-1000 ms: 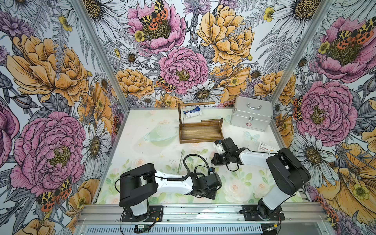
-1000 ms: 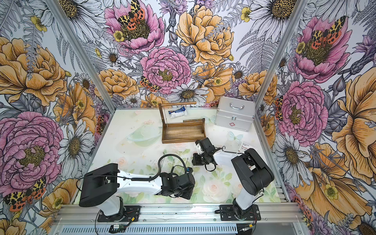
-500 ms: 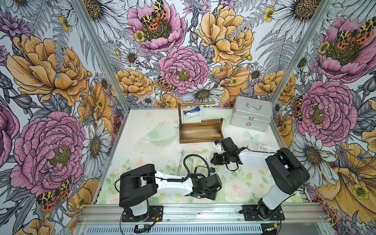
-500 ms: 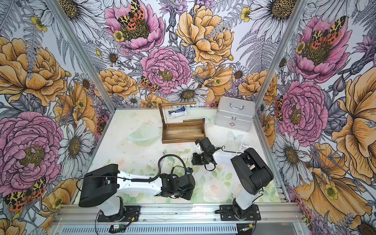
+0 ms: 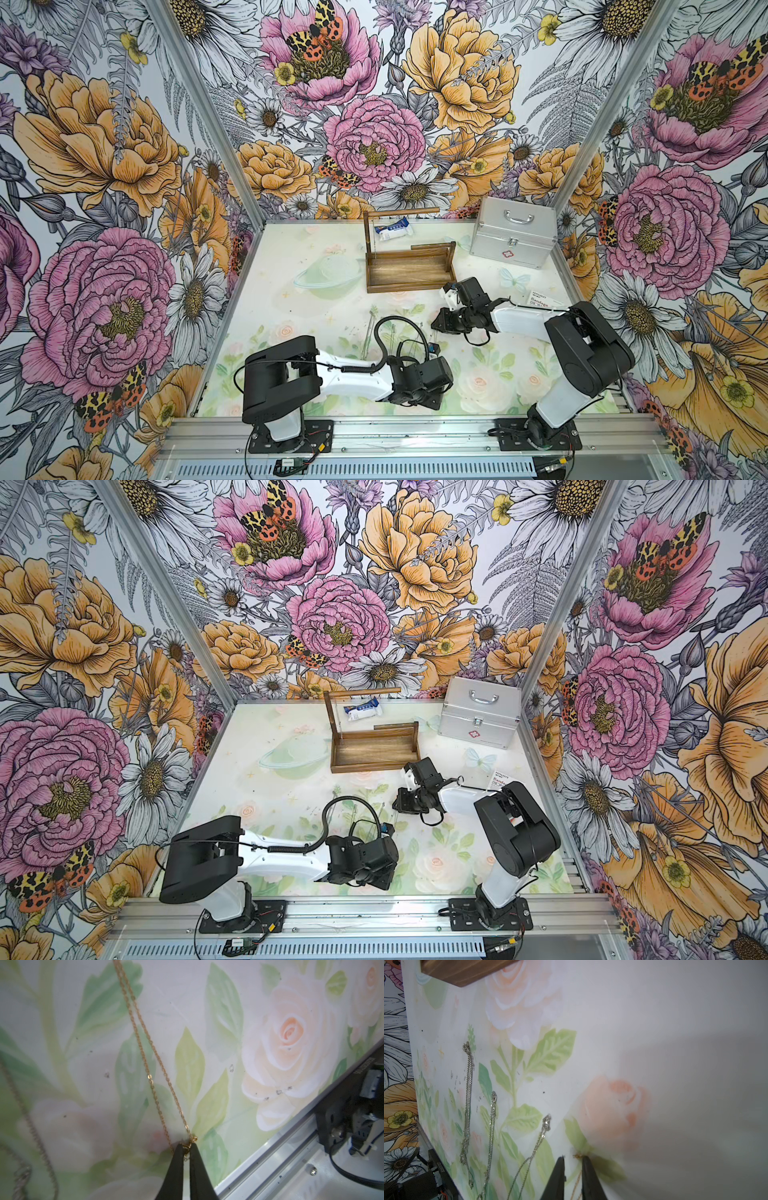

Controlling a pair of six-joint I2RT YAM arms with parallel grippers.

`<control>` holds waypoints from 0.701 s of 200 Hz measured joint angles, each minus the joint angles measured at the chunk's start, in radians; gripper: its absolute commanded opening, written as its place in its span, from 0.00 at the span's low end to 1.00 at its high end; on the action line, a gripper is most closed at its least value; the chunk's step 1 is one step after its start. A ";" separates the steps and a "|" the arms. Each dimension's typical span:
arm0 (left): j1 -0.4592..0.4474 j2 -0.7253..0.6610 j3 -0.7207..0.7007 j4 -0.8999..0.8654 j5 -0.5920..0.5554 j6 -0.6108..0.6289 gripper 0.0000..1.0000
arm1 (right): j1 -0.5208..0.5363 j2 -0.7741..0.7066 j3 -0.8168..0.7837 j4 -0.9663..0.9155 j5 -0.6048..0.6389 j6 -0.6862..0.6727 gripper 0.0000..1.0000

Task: Take the necklace off the jewelry display stand
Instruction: Place the necklace at the center of the board.

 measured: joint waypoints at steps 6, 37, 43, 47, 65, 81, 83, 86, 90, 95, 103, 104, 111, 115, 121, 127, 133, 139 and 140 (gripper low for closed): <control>-0.001 0.000 0.000 0.000 0.000 0.000 0.11 | -0.001 -0.007 0.000 -0.001 -0.005 0.003 0.19; -0.001 0.000 0.000 0.000 0.000 0.000 0.11 | -0.014 -0.029 0.000 -0.001 -0.026 0.011 0.19; -0.001 0.000 0.000 0.000 0.000 -0.001 0.11 | -0.017 -0.029 0.000 -0.001 -0.030 0.011 0.19; -0.001 0.000 0.000 0.000 0.000 -0.001 0.11 | -0.019 -0.029 0.000 -0.001 -0.031 0.011 0.19; -0.001 0.000 0.000 0.000 0.000 -0.003 0.11 | -0.025 -0.031 0.000 -0.002 -0.035 0.011 0.19; -0.001 0.000 0.000 0.000 0.000 -0.003 0.11 | -0.029 -0.042 0.000 -0.002 -0.035 0.011 0.19; -0.001 0.000 0.000 0.000 0.000 -0.003 0.11 | -0.031 -0.043 0.000 -0.002 -0.035 0.011 0.19; -0.001 0.000 0.000 0.000 0.000 -0.003 0.11 | -0.031 -0.048 0.000 -0.002 -0.034 0.011 0.19; -0.001 0.000 0.000 0.000 0.000 -0.003 0.11 | -0.031 -0.052 0.000 -0.002 -0.035 0.011 0.20; -0.001 0.000 0.000 0.000 0.000 -0.003 0.12 | -0.032 -0.060 0.000 -0.002 -0.034 0.011 0.20; -0.001 0.000 0.002 0.000 0.000 -0.003 0.12 | -0.032 -0.074 0.000 -0.003 -0.034 0.011 0.20; -0.001 0.000 0.002 0.000 0.000 -0.003 0.12 | -0.032 -0.076 0.000 -0.002 -0.034 0.011 0.20; -0.001 0.000 0.003 -0.001 0.000 -0.003 0.13 | -0.032 -0.091 0.000 -0.003 -0.033 0.011 0.20; -0.001 0.000 0.003 -0.002 0.001 -0.003 0.13 | -0.032 -0.098 0.000 -0.002 -0.033 0.011 0.20; -0.001 0.000 0.006 -0.006 0.001 -0.003 0.13 | -0.033 -0.111 -0.001 -0.002 -0.033 0.011 0.20; -0.002 0.000 0.009 -0.012 0.001 -0.003 0.13 | -0.034 -0.124 -0.003 -0.001 -0.032 0.010 0.20; -0.002 0.000 0.013 -0.020 0.002 -0.002 0.13 | -0.035 -0.136 -0.006 -0.002 -0.032 0.010 0.20; -0.002 0.000 0.016 -0.029 0.003 -0.002 0.13 | -0.037 -0.146 -0.010 -0.001 -0.033 0.010 0.20; -0.002 0.000 0.017 -0.031 0.003 -0.002 0.13 | -0.038 -0.150 -0.011 -0.001 -0.032 0.010 0.20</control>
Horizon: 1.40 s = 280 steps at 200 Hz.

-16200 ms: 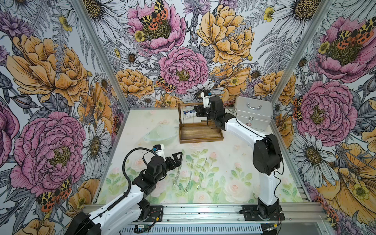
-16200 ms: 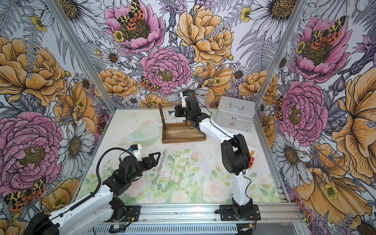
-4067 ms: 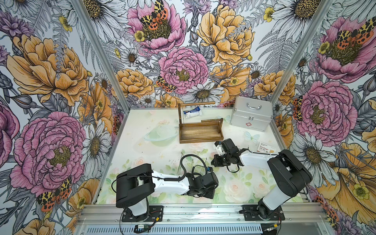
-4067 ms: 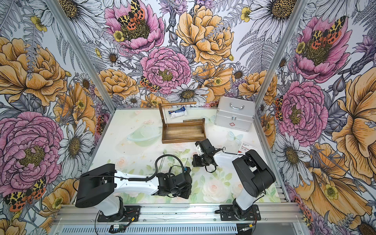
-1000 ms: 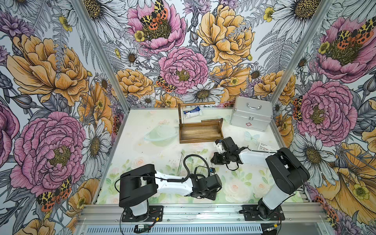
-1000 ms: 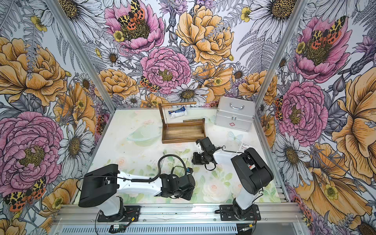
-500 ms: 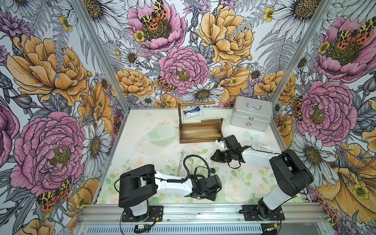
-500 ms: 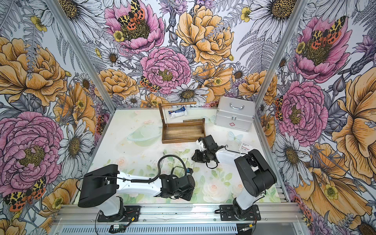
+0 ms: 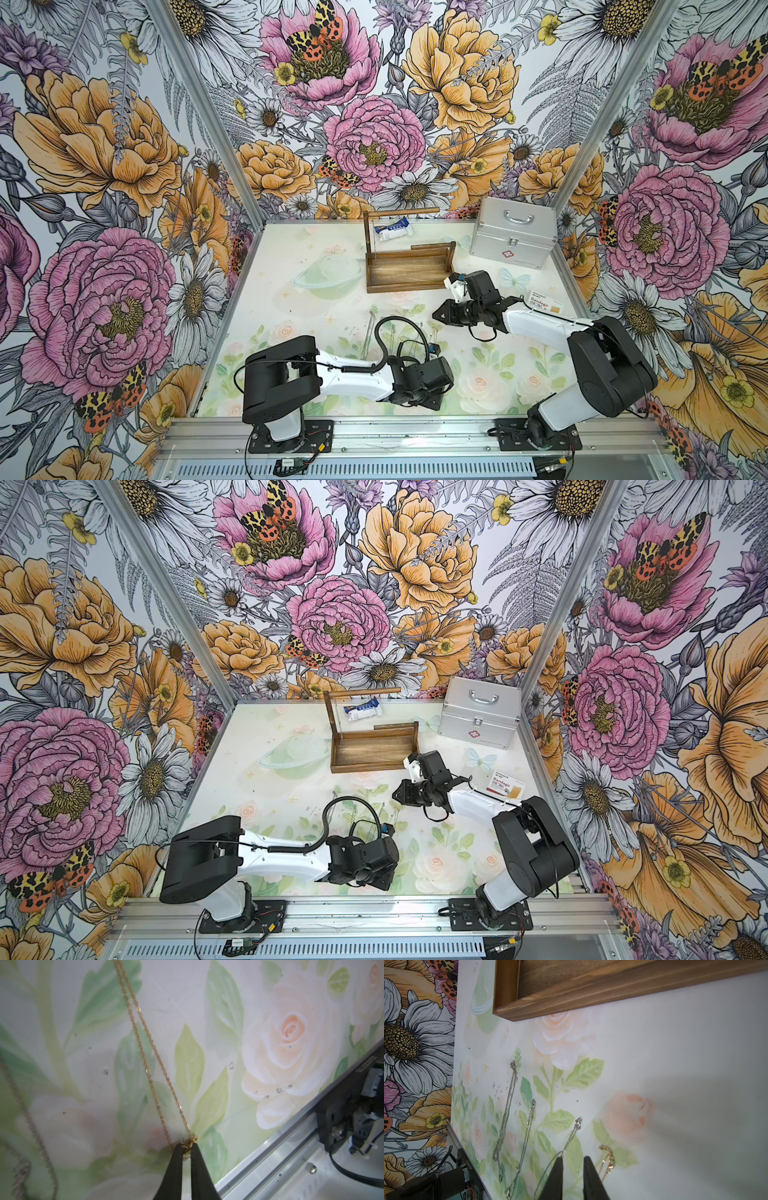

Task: Take the necklace off the jewelry display stand
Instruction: Place the necklace at the center of the board, then take off the necklace from the stand.

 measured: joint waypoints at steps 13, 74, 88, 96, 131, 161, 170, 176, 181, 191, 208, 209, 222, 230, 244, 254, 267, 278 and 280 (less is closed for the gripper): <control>0.000 0.002 0.008 -0.019 0.000 0.003 0.14 | -0.006 -0.019 -0.013 0.000 0.000 0.000 0.20; -0.001 0.003 0.053 -0.130 -0.003 0.013 0.18 | -0.032 -0.085 -0.081 -0.005 0.003 -0.003 0.20; -0.001 0.003 0.076 -0.149 -0.003 0.021 0.20 | -0.040 -0.112 -0.087 -0.005 0.003 -0.003 0.20; -0.001 0.003 0.091 -0.157 -0.003 0.029 0.21 | -0.043 -0.130 -0.090 -0.005 0.004 -0.003 0.20; 0.008 -0.001 0.154 -0.171 -0.016 0.065 0.28 | -0.061 -0.269 -0.138 -0.005 0.048 -0.019 0.24; 0.055 -0.045 0.188 -0.177 -0.053 0.111 0.39 | -0.087 -0.468 -0.215 -0.005 0.123 -0.034 0.29; 0.072 -0.068 0.195 -0.179 -0.065 0.130 0.43 | -0.095 -0.539 -0.240 -0.005 0.150 -0.037 0.31; 0.083 -0.082 0.201 -0.180 -0.073 0.140 0.48 | -0.098 -0.581 -0.256 -0.002 0.166 -0.043 0.34; 0.093 -0.096 0.206 -0.180 -0.081 0.152 0.50 | -0.101 -0.621 -0.270 0.000 0.180 -0.046 0.35; 0.112 -0.122 0.216 -0.180 -0.099 0.179 0.57 | -0.106 -0.694 -0.299 0.006 0.209 -0.051 0.37; 0.146 -0.167 0.221 -0.177 -0.135 0.213 0.69 | -0.116 -0.820 -0.353 0.022 0.265 -0.056 0.39; 0.147 -0.169 0.221 -0.177 -0.137 0.213 0.70 | -0.116 -0.824 -0.356 0.023 0.267 -0.056 0.39; 0.183 -0.205 0.220 -0.177 -0.164 0.246 0.77 | -0.126 -0.902 -0.399 0.029 0.307 -0.056 0.43; 0.208 -0.228 0.218 -0.176 -0.177 0.266 0.82 | -0.134 -0.940 -0.422 0.030 0.328 -0.056 0.46; 0.260 -0.274 0.203 -0.162 -0.194 0.295 0.89 | -0.154 -0.988 -0.452 0.031 0.357 -0.051 0.48; 0.299 -0.307 0.182 -0.150 -0.203 0.310 0.93 | -0.169 -1.001 -0.465 0.030 0.370 -0.051 0.49; 0.352 -0.360 0.141 -0.133 -0.220 0.327 0.94 | -0.185 -1.006 -0.472 0.031 0.381 -0.049 0.53; 0.394 -0.407 0.101 -0.123 -0.238 0.327 0.96 | -0.197 -1.004 -0.475 0.044 0.383 -0.045 0.56; 0.401 -0.415 0.092 -0.121 -0.243 0.327 0.96 | -0.198 -1.004 -0.475 0.045 0.383 -0.047 0.57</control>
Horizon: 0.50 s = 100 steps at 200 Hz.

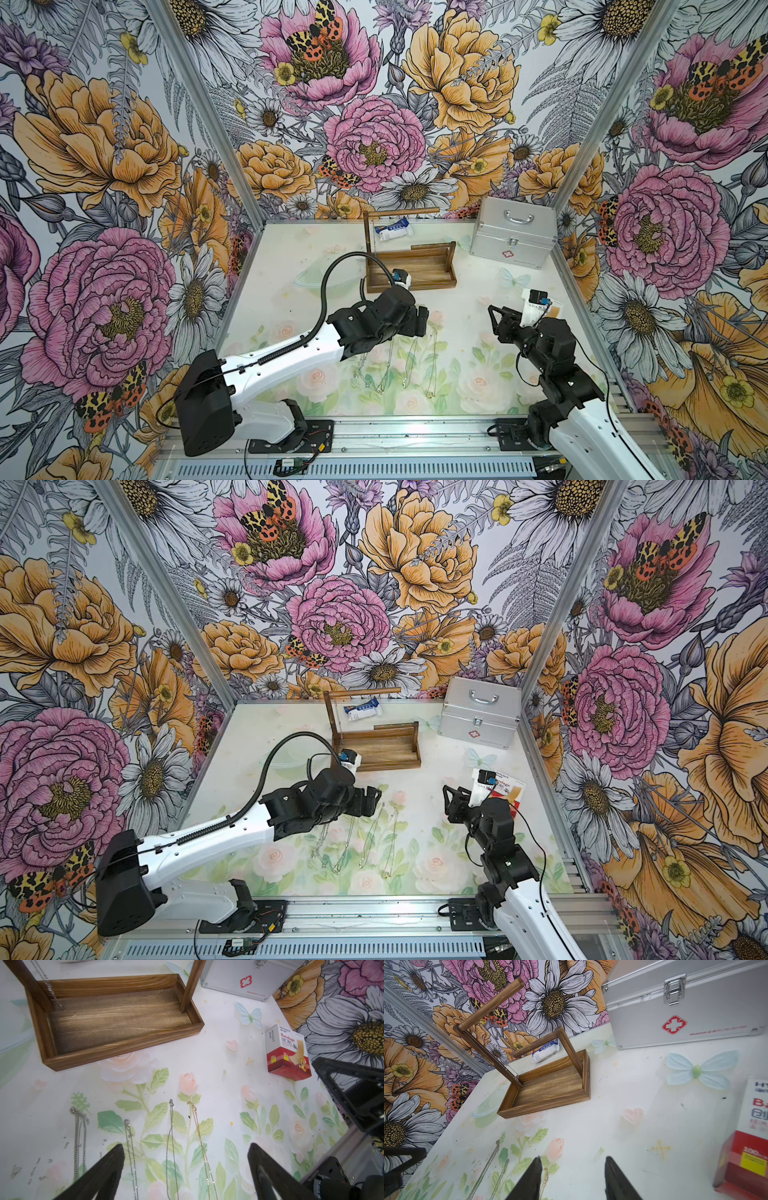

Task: Take the necklace off the jewelry display stand
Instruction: Take off the necklace from the stand.

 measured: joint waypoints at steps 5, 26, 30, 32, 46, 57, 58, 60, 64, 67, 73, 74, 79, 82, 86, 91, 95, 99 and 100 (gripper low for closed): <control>0.016 -0.020 -0.019 0.005 -0.011 -0.003 0.97 | -0.004 0.001 -0.001 0.007 -0.001 0.002 0.57; 0.063 -0.100 -0.114 0.049 -0.063 -0.022 0.98 | -0.012 0.038 -0.002 0.057 -0.018 0.003 0.60; 0.065 -0.114 -0.135 0.059 -0.071 -0.028 0.98 | -0.013 0.050 -0.002 0.069 -0.023 0.003 0.60; 0.066 -0.119 -0.142 0.063 -0.075 -0.030 0.98 | -0.013 0.055 -0.002 0.074 -0.026 0.004 0.60; 0.072 -0.162 -0.219 0.102 -0.097 -0.042 0.98 | -0.013 0.112 -0.001 0.119 -0.052 0.008 0.61; 0.078 -0.183 -0.274 0.130 -0.106 -0.048 0.99 | -0.013 0.164 0.003 0.149 -0.073 0.014 0.61; 0.079 -0.186 -0.281 0.134 -0.108 -0.047 0.99 | -0.013 0.167 0.004 0.151 -0.076 0.014 0.61; 0.080 -0.188 -0.288 0.138 -0.109 -0.048 0.99 | -0.013 0.178 0.006 0.155 -0.079 0.014 0.61; 0.084 -0.193 -0.307 0.151 -0.113 -0.047 0.99 | -0.013 0.196 0.011 0.163 -0.087 0.019 0.61; 0.087 -0.198 -0.324 0.163 -0.117 -0.047 0.99 | -0.013 0.216 0.018 0.166 -0.094 0.019 0.61; 0.093 -0.207 -0.349 0.177 -0.119 -0.047 0.99 | -0.013 0.253 0.033 0.172 -0.108 0.022 0.61; 0.096 -0.209 -0.355 0.183 -0.119 -0.047 0.99 | -0.013 0.256 0.035 0.173 -0.110 0.022 0.61; 0.104 -0.221 -0.379 0.198 -0.119 -0.047 0.99 | -0.013 0.282 0.050 0.178 -0.122 0.026 0.61; 0.111 -0.228 -0.393 0.209 -0.116 -0.047 0.99 | -0.013 0.295 0.060 0.180 -0.129 0.029 0.61; 0.120 -0.241 -0.413 0.222 -0.115 -0.047 0.99 | -0.013 0.315 0.076 0.186 -0.138 0.029 0.61; 0.132 -0.257 -0.435 0.236 -0.113 -0.047 0.99 | -0.013 0.333 0.093 0.192 -0.150 0.035 0.61; 0.142 -0.273 -0.454 0.252 -0.111 -0.048 0.99 | -0.013 0.351 0.110 0.200 -0.161 0.039 0.60; 0.154 -0.291 -0.473 0.266 -0.111 -0.049 0.99 | -0.012 0.365 0.126 0.209 -0.170 0.045 0.60; 0.156 -0.293 -0.476 0.269 -0.111 -0.050 0.99 | -0.012 0.372 0.133 0.211 -0.174 0.046 0.60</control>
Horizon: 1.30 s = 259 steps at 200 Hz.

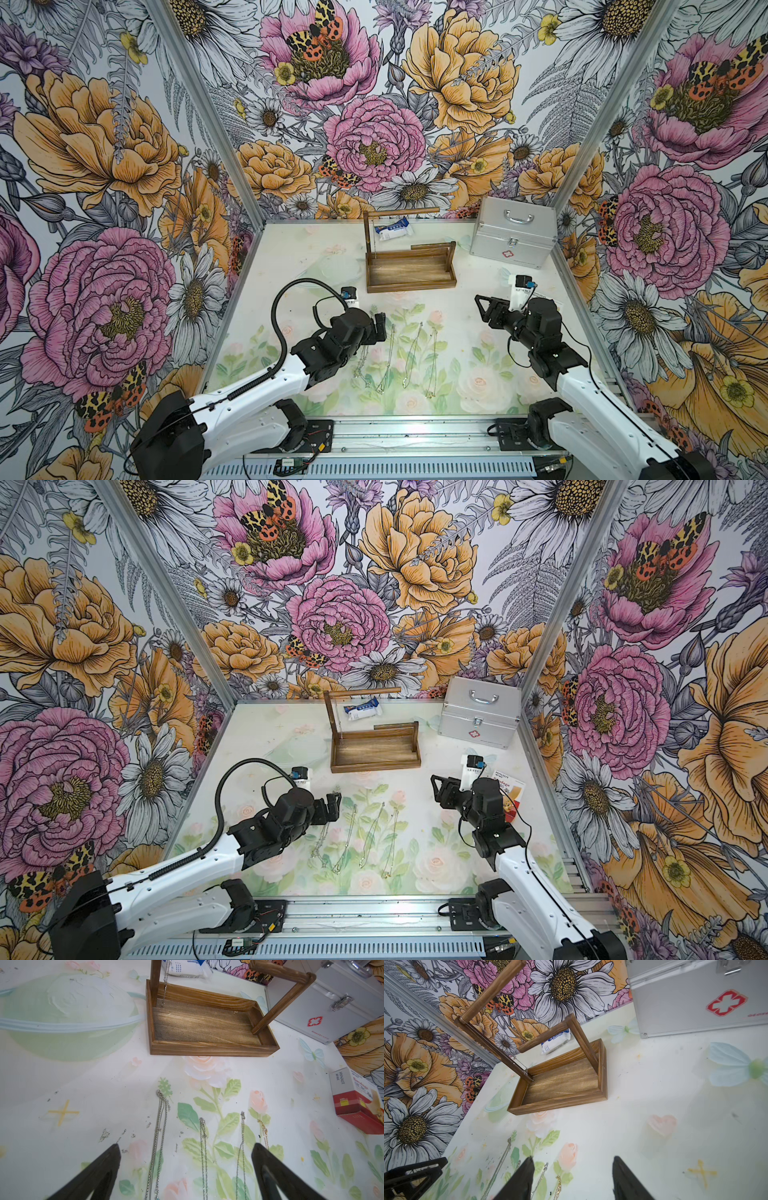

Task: Take the necklace off the jewelry display stand
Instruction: Take off the necklace from the stand.

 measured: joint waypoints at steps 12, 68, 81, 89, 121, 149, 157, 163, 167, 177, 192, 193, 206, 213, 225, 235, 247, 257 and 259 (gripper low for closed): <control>0.034 -0.047 -0.048 0.044 0.014 -0.010 0.99 | 0.000 0.044 0.055 0.023 -0.028 0.013 0.60; 0.192 -0.129 -0.156 0.162 0.114 -0.083 0.99 | 0.140 0.282 0.385 0.020 -0.034 0.035 0.56; 0.204 -0.129 -0.157 0.174 0.128 -0.093 0.99 | 0.191 0.369 0.492 -0.002 -0.015 0.033 0.52; 0.210 -0.129 -0.157 0.180 0.134 -0.098 0.99 | 0.218 0.423 0.558 -0.020 -0.005 0.034 0.49; 0.222 -0.125 -0.157 0.187 0.151 -0.119 0.99 | 0.298 0.666 0.808 -0.060 0.024 0.032 0.45; 0.237 -0.120 -0.157 0.187 0.168 -0.129 0.99 | 0.345 0.857 0.988 -0.090 0.048 0.036 0.41; 0.241 -0.120 -0.157 0.187 0.175 -0.131 0.99 | 0.354 0.904 1.033 -0.094 0.056 0.036 0.38; 0.243 -0.120 -0.157 0.187 0.178 -0.137 0.99 | 0.359 0.940 1.069 -0.098 0.058 0.037 0.36; 0.244 -0.120 -0.157 0.187 0.179 -0.138 0.99 | 0.362 0.961 1.088 -0.099 0.060 0.035 0.34; 0.248 -0.117 -0.157 0.187 0.185 -0.139 0.99 | 0.370 1.009 1.137 -0.103 0.071 0.037 0.32; 0.249 -0.108 -0.157 0.188 0.193 -0.144 0.99 | 0.379 1.073 1.202 -0.109 0.079 0.035 0.29; 0.249 -0.107 -0.157 0.188 0.193 -0.144 0.99 | 0.380 1.076 1.205 -0.109 0.079 0.035 0.29; 0.249 -0.097 -0.157 0.188 0.199 -0.145 0.99 | 0.384 1.123 1.254 -0.110 0.085 0.035 0.29; 0.249 -0.093 -0.157 0.188 0.200 -0.145 0.99 | 0.385 1.146 1.276 -0.111 0.091 0.035 0.29; 0.249 -0.089 -0.157 0.188 0.201 -0.145 0.99 | 0.387 1.175 1.308 -0.113 0.098 0.035 0.30; 0.249 -0.088 -0.157 0.190 0.203 -0.145 0.99 | 0.388 1.196 1.331 -0.117 0.101 0.035 0.30; 0.249 -0.087 -0.157 0.190 0.203 -0.145 0.99 | 0.388 1.220 1.361 -0.118 0.108 0.034 0.31; 0.249 -0.087 -0.157 0.193 0.203 -0.145 0.99 | 0.388 1.234 1.381 -0.117 0.111 0.029 0.31; 0.249 -0.087 -0.157 0.194 0.203 -0.145 0.99 | 0.388 1.236 1.383 -0.117 0.111 0.028 0.31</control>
